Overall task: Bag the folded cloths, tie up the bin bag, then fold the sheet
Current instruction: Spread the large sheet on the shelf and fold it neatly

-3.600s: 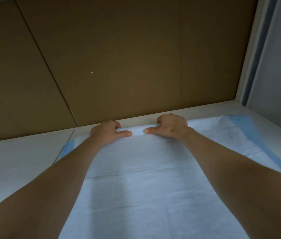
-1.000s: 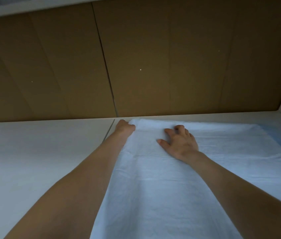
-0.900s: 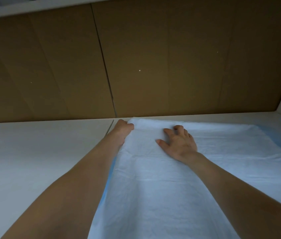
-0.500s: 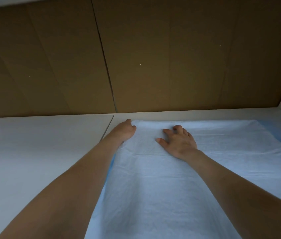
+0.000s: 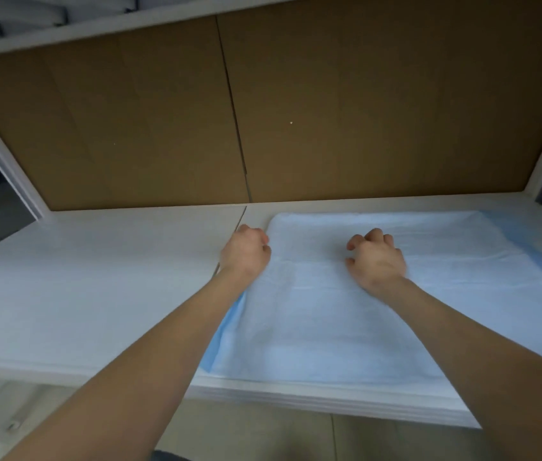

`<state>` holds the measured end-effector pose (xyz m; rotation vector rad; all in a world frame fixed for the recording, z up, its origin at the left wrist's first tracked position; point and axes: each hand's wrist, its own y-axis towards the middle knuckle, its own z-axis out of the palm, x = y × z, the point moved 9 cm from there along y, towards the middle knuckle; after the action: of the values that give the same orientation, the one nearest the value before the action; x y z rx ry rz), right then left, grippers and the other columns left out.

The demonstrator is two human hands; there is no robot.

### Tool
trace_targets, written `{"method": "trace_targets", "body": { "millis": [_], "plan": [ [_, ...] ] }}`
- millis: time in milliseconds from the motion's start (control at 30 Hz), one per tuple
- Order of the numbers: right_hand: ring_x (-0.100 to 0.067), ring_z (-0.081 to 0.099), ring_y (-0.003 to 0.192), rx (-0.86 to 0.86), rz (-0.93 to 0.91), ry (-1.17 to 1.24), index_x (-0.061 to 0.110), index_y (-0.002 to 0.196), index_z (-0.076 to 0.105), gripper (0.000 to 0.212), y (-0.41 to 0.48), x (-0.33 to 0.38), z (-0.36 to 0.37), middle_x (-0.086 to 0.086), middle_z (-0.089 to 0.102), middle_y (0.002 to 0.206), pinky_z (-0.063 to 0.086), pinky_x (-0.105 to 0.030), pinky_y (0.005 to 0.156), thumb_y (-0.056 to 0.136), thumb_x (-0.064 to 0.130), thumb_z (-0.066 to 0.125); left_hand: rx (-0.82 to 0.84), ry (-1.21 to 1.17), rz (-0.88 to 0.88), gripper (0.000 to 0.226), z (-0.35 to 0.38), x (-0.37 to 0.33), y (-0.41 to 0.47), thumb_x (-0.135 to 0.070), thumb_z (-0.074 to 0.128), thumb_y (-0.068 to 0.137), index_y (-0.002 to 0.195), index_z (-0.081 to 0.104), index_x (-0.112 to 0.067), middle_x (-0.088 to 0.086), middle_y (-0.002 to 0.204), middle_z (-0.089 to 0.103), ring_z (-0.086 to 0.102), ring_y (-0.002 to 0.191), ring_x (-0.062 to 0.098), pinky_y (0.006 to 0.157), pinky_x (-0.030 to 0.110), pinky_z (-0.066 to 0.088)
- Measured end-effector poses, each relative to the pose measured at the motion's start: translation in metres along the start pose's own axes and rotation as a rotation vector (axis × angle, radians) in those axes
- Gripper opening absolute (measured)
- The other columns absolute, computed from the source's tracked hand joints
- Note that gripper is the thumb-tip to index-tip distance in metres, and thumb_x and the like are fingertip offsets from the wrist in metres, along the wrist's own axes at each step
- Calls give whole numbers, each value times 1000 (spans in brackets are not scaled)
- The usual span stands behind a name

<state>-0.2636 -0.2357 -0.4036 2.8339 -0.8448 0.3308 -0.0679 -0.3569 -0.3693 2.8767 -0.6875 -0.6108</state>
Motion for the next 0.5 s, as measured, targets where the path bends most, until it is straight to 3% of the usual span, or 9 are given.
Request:
{"method": "trace_targets", "body": {
  "millis": [200, 367, 500],
  "plan": [
    [-28, 33, 131, 173, 2, 39, 25, 140, 41, 53, -40, -8, 15, -6, 36, 141, 36, -39, 105, 94, 50, 46, 129, 116, -97, 40, 25, 7, -49, -28, 56, 92, 124, 51, -5, 13, 127, 45, 49, 119, 32, 94, 40, 46],
    [-26, 31, 135, 190, -4, 86, 24, 143, 39, 59, -49, -11, 20, -4, 32, 146, 29, -36, 113, 92, 53, 48, 194, 13, -242, 46, 29, 24, -52, -35, 63, 88, 122, 52, -5, 12, 127, 54, 53, 119, 27, 93, 32, 45],
    [-25, 31, 135, 192, 2, 92, 24, 143, 38, 60, -49, -12, 21, -3, 32, 146, 29, -36, 113, 92, 53, 49, 249, -87, -314, 45, 29, 25, -48, -28, 70, 83, 117, 52, -4, 10, 121, 58, 57, 114, 26, 85, 31, 47]
  ]
}}
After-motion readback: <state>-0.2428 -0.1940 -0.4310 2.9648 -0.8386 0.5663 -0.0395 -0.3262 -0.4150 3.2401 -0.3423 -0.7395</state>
